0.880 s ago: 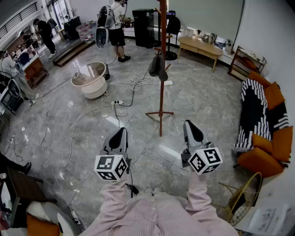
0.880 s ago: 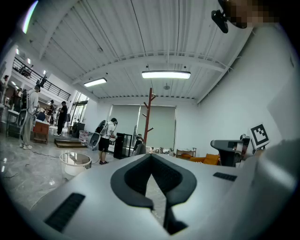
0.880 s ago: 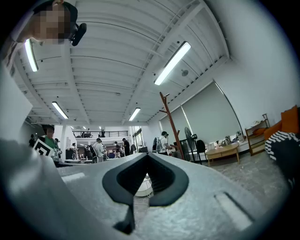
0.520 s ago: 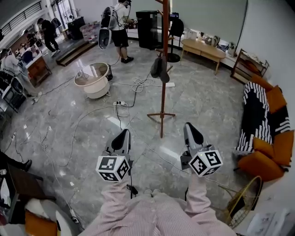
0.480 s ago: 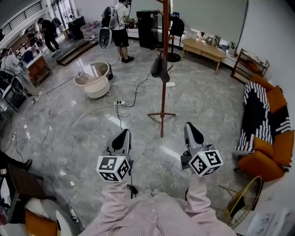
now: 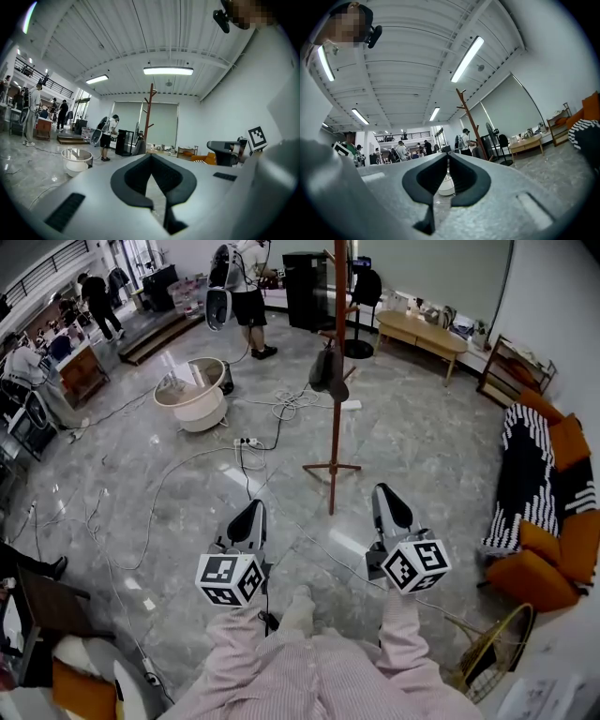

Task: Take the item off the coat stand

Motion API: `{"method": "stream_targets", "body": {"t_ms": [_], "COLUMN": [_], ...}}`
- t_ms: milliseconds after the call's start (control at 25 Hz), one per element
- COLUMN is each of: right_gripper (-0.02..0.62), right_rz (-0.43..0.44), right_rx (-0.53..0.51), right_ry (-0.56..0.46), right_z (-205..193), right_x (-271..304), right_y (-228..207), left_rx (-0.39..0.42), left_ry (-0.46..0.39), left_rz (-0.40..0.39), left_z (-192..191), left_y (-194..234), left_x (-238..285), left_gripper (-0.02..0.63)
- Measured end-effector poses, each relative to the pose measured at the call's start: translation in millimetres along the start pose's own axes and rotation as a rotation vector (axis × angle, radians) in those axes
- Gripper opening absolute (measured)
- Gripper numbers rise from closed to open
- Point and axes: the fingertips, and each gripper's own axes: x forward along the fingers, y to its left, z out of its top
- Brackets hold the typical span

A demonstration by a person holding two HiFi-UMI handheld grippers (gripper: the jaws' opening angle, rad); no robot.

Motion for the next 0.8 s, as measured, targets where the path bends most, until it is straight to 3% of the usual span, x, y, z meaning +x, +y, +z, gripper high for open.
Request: {"method": "stream_targets", "body": {"t_ms": [360, 800], "right_gripper": [0.023, 0.057], "right_rz": [-0.009, -0.012], "right_rx": [0.008, -0.001], "right_ry": [0.021, 0.032], "right_z": [-12, -15], "right_x": [51, 158], "right_y": [-32, -82], "left_rx": [-0.007, -0.023], "left_ry": [0.017, 0.023], "left_rz": [-0.005, -0.03], "left_z": [-5, 8], "left_y": [17, 67], "left_x": [55, 168], "left_gripper": [0.002, 0.002]}}
